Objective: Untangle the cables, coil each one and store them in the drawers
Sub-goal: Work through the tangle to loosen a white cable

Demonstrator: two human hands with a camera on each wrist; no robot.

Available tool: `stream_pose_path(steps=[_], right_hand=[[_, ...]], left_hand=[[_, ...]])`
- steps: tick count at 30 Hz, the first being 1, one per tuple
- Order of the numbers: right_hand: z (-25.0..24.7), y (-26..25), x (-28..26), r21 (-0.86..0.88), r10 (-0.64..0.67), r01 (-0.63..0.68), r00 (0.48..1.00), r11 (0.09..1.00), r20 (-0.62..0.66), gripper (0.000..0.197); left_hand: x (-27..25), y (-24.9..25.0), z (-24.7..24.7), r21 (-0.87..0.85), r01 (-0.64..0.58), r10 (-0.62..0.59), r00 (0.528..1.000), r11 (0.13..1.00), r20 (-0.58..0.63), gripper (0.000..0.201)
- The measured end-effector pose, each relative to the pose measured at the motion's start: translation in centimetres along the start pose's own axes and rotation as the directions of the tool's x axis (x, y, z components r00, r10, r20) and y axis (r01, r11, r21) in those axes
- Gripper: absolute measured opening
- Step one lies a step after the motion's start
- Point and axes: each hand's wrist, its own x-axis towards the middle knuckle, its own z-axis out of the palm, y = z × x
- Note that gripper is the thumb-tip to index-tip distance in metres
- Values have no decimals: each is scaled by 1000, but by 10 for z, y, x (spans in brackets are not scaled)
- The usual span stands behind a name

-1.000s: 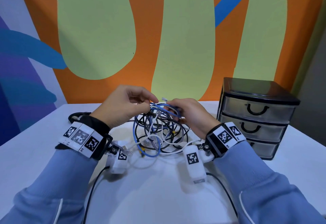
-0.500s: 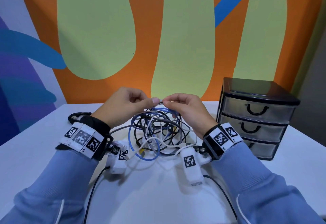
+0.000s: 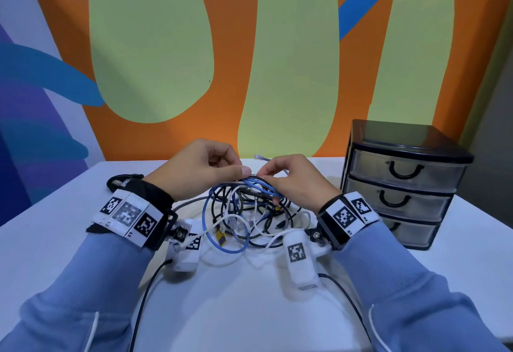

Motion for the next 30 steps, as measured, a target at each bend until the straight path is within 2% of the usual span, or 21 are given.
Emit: stream_pose_path(steps=[2,4,6,11,14,18,22,23,25,28,30], right_hand=[[3,0,2,19,-13,13,999,1000,-30,9],[6,2,6,35,-24,31,986,999,-163,17],[9,4,10,-21,-61,57,953,998,-296,26],[17,-2,10,8,-97,112,892,994,-442,21],[11,-2,10,125,-53,144,834,982,-549,20],[6,-9,3,245,4,187,788,951,-615,20],[9,-10,5,188,-46,245,715,951,-698,20],[9,-11,4,166,-75,261,715,951,-695,19],[9,-15,3,182,-144,327,760,928,-634,19],[12,-27,-3,277,-246,418,835,865,-492,16],[13,-31,-6,333,-305,453,859,827,-411,16]], left_hand=[[1,-1,1,-7,8,-8,1000,1000,-14,38],[2,-1,1,-8,5,-5,999,1000,-40,44],[3,-1,1,-6,-7,6,998,1000,-69,45],[5,-6,-3,0,24,-24,995,1000,-93,36],[3,-8,-10,7,60,-60,997,998,-40,32],[2,-9,-14,33,115,-115,993,993,22,26],[1,-9,-15,173,159,-163,987,972,10,19],[0,-8,-15,218,156,-158,987,964,-4,20],[0,-5,-13,244,107,-99,994,964,-45,29],[2,0,-9,26,11,-9,997,1000,-78,39],[5,2,-3,-14,-10,10,1000,1000,-30,22]])
